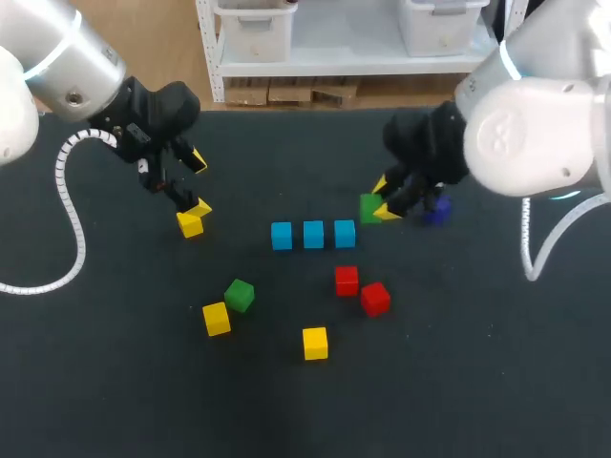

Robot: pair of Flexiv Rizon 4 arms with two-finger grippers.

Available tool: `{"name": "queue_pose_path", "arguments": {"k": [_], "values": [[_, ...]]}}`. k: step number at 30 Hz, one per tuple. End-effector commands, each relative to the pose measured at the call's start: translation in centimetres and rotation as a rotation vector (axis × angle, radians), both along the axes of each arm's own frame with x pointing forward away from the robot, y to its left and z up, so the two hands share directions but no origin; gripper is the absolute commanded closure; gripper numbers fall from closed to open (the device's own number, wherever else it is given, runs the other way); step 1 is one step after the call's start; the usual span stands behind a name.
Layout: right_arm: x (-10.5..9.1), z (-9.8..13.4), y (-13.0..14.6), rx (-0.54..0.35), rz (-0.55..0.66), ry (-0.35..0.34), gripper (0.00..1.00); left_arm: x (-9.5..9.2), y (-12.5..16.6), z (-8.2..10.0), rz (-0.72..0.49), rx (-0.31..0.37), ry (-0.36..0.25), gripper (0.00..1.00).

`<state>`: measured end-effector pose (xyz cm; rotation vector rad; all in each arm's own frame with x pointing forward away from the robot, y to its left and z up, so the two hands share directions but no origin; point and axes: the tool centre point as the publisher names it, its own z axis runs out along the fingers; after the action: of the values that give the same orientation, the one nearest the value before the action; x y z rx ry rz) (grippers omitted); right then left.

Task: Place the blue cubes, place green cubes on the blue cubes, place the yellow cubes on the green cubes, then place the red cubes on the yellow cubes, and place purple cube on the red cubes.

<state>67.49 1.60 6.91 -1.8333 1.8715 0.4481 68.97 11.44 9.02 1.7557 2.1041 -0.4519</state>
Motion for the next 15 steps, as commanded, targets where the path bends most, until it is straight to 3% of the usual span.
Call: {"name": "queue_pose_path", "arguments": {"k": [1,15], "values": [[0.2,-0.2,2.0,-0.001,0.001,-0.001,1.00,-0.1,0.1,0.0,-0.002,-0.003,-0.003,0.00],[0.9,-1.8,4.6,-0.043,0.015,0.013,1.00,-0.1,0.1,0.0,-0.002,-0.003,-0.003,0.00]]}}
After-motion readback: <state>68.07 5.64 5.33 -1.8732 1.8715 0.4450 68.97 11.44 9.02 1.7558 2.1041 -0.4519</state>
